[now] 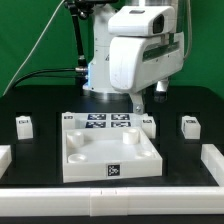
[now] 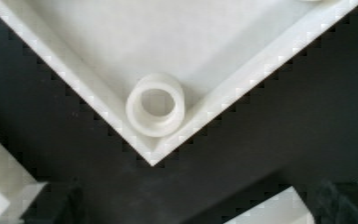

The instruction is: Assemble one leg

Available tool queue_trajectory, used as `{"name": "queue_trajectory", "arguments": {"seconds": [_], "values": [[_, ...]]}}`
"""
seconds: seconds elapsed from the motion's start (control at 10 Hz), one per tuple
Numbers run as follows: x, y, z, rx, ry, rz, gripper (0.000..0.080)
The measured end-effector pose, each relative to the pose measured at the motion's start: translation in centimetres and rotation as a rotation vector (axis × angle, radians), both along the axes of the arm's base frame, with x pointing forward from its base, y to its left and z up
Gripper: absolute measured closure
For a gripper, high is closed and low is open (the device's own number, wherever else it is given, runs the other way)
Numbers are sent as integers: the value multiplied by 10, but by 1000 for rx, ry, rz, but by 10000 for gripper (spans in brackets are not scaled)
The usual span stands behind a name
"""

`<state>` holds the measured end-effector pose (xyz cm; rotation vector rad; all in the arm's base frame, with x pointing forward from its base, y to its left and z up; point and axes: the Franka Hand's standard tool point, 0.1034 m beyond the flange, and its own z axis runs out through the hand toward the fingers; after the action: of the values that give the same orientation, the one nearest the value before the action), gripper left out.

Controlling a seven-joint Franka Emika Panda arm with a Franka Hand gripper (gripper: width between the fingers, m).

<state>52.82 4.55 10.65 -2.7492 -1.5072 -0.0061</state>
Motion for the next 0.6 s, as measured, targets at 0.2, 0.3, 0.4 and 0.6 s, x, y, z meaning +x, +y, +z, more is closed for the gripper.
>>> {"name": "queue_trajectory", "arguments": {"seconds": [0.2,0.3,0.4,0.6], "values": [[-16,-1,-7,-6,-1,137,150],[-32,-3,-13,-12,17,209,150],[-47,-8,-19,-16,41,288,150],[-60,-23,-28,-16,72,344,150]]}}
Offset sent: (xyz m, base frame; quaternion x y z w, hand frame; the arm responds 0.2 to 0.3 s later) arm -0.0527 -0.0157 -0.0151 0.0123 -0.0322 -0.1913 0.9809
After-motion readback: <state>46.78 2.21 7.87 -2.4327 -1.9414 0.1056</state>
